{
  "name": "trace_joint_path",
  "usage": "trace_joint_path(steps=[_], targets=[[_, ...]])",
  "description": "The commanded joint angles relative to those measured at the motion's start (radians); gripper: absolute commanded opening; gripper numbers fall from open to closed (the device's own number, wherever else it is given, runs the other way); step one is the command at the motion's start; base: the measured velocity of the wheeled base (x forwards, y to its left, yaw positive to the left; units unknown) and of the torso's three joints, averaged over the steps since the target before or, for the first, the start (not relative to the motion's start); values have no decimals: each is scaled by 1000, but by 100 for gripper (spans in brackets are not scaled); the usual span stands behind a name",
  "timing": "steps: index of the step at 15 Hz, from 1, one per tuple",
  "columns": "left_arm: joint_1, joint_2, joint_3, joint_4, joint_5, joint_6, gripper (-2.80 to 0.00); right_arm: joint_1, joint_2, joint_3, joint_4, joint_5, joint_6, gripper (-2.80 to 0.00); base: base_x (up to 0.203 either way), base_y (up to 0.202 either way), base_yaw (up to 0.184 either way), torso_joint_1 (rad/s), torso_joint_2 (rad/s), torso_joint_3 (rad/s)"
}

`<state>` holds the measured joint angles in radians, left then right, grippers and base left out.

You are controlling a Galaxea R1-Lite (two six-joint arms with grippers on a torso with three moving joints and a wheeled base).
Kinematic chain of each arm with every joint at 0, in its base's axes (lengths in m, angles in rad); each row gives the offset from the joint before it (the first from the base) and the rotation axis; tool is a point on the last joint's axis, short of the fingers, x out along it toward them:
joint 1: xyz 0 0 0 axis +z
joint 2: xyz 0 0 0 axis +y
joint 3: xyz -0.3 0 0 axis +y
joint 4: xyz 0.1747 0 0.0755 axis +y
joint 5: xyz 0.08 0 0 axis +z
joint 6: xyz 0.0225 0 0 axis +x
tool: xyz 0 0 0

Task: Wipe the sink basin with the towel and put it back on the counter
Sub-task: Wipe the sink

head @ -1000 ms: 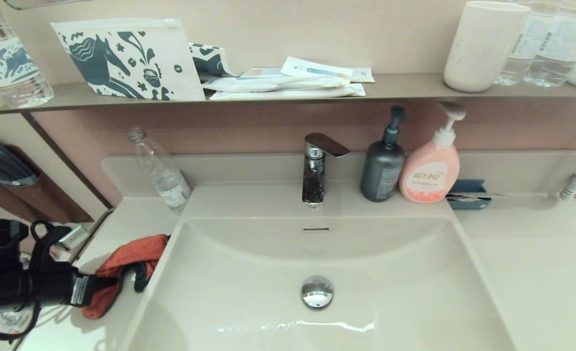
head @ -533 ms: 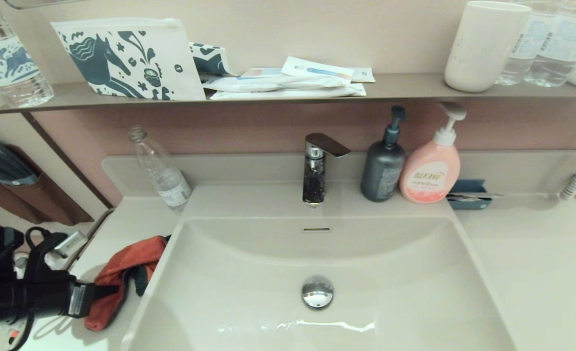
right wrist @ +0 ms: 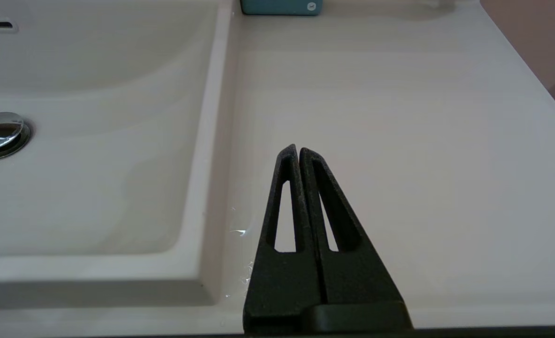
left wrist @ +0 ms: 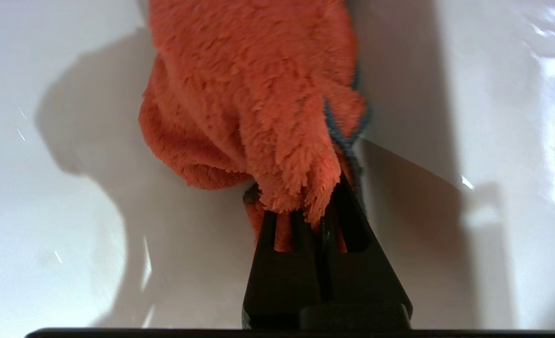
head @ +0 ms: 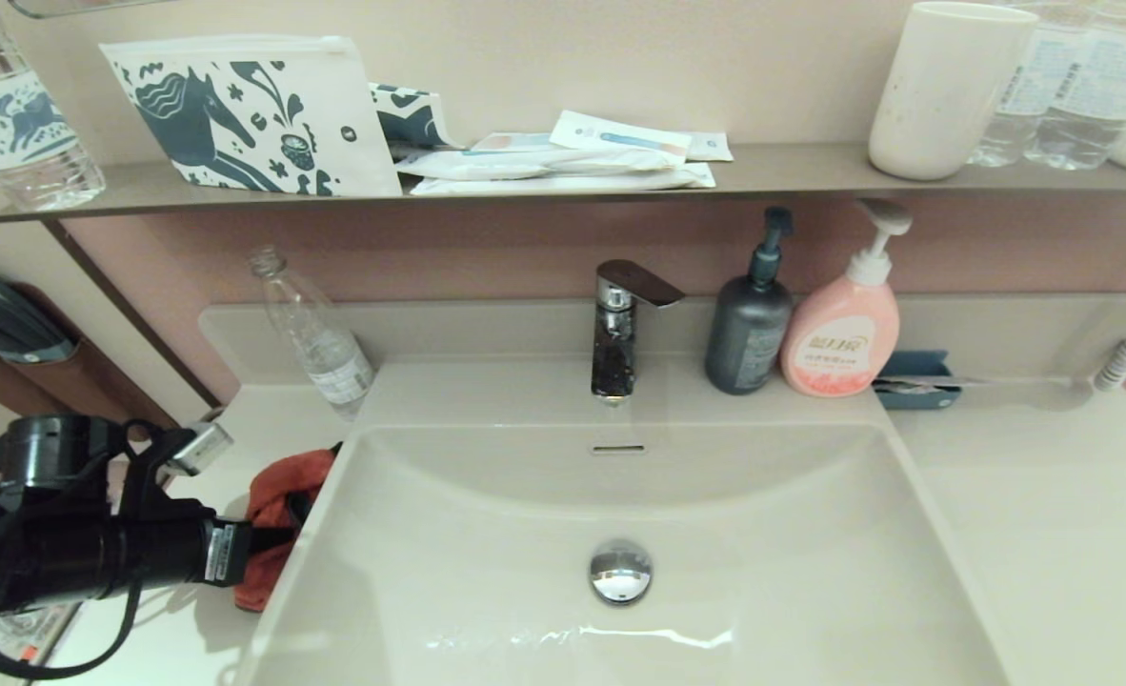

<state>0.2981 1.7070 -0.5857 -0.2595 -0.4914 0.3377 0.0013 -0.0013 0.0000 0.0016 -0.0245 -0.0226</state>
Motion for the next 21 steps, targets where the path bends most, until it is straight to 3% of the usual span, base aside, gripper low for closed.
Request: trace_joint_path(steps=[1, 4, 8, 12, 21], targets=[[-4, 77, -5, -63, 7, 3, -280, 0, 1, 0, 0, 0, 0, -280, 0, 0, 0, 0, 0, 0], [-11, 117, -49, -81, 4, -4, -280, 0, 1, 0, 0, 0, 0, -280, 0, 0, 0, 0, 0, 0], [-54, 151, -158, -83, 3, -107, -280, 0, 1, 0, 0, 0, 0, -280, 0, 0, 0, 0, 0, 0], [-79, 199, -252, -83, 5, -157, -280, 0, 1, 0, 0, 0, 0, -280, 0, 0, 0, 0, 0, 0], [-78, 320, -461, -81, 20, -179, -280, 0, 1, 0, 0, 0, 0, -280, 0, 0, 0, 0, 0, 0]])
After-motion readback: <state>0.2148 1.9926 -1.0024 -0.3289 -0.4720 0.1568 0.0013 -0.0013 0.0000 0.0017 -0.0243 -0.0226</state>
